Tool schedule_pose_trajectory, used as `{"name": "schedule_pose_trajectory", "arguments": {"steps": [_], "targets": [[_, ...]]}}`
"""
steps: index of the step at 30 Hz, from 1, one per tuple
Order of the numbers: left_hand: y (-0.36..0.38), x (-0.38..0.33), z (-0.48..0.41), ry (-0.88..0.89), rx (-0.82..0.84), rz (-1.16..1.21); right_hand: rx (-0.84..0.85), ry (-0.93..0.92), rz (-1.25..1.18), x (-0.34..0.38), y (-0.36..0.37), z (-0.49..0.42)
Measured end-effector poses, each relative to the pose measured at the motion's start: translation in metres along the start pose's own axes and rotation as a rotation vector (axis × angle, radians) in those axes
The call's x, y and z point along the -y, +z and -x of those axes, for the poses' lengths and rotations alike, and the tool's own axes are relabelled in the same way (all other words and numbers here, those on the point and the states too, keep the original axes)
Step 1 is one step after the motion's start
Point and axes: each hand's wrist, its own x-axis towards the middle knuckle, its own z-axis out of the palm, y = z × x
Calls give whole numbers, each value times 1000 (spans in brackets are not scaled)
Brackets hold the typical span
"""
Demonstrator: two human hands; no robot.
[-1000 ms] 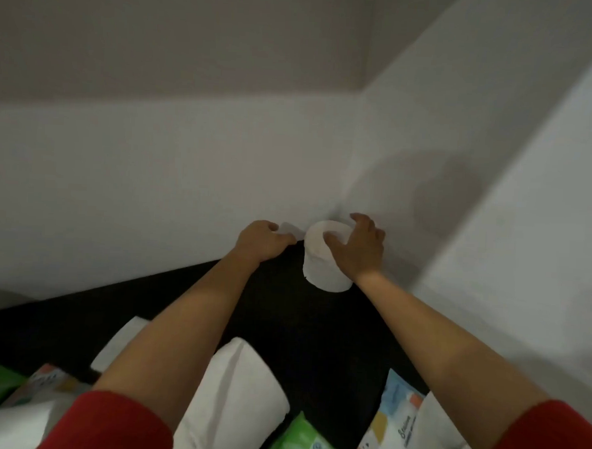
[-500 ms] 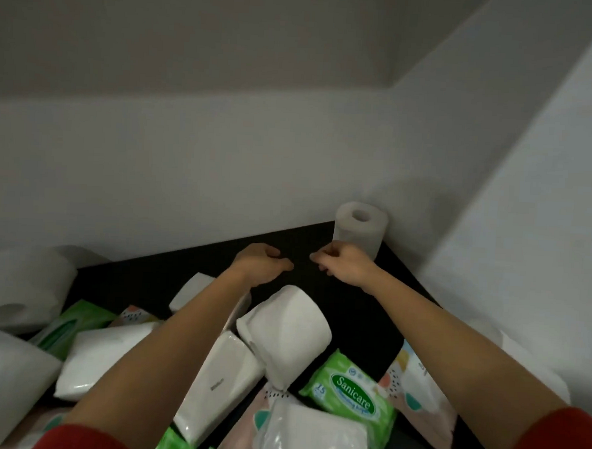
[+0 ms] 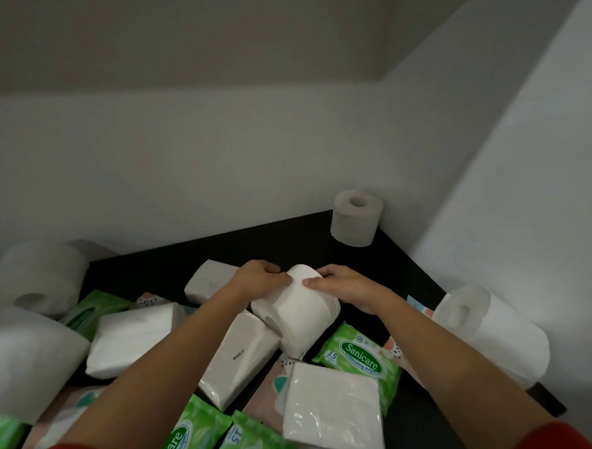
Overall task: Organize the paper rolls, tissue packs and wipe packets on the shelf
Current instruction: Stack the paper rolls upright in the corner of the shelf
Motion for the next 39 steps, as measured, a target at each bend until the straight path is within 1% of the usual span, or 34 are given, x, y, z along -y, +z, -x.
{"name": "schedule_pose_trajectory", "arguments": {"steps": [7, 11, 14, 17, 20, 22, 25, 30, 32, 34, 36, 37, 39], "targets": [[-2, 1, 3, -15, 34, 38, 1, 40, -195, -4, 9, -1], [-7, -1, 4, -39, 62, 87, 12, 15, -214, 2, 6, -1], [-10, -6, 3, -64, 64, 172, 2, -28, -174, 10, -1, -3], [-10, -9, 3, -153, 57, 242, -8, -76, -121, 20, -9, -1], [-8, -12, 3, -241, 104, 428, -68, -192, -104, 28, -14, 4], [-6, -18, 3, -237, 153, 574, -121, -287, -62, 33, -17, 3], [-5, -28, 1, -220, 215, 690, -149, -376, 38, 41, -21, 3], [-2, -35, -7, -210, 288, 691, -157, -477, 305, 45, -28, 8], [3, -36, -11, -182, 304, 741, -185, -500, 334, 44, -32, 10], [7, -36, -15, -166, 284, 771, -233, -524, 284, 43, -38, 10], [10, -37, -20, -158, 254, 758, -314, -526, 202, 43, -46, 10], [11, -38, -23, -156, 245, 753, -361, -508, 131, 44, -49, 10], [14, -41, -27, -155, 230, 769, -432, -417, -32, 41, -55, 5]]}}
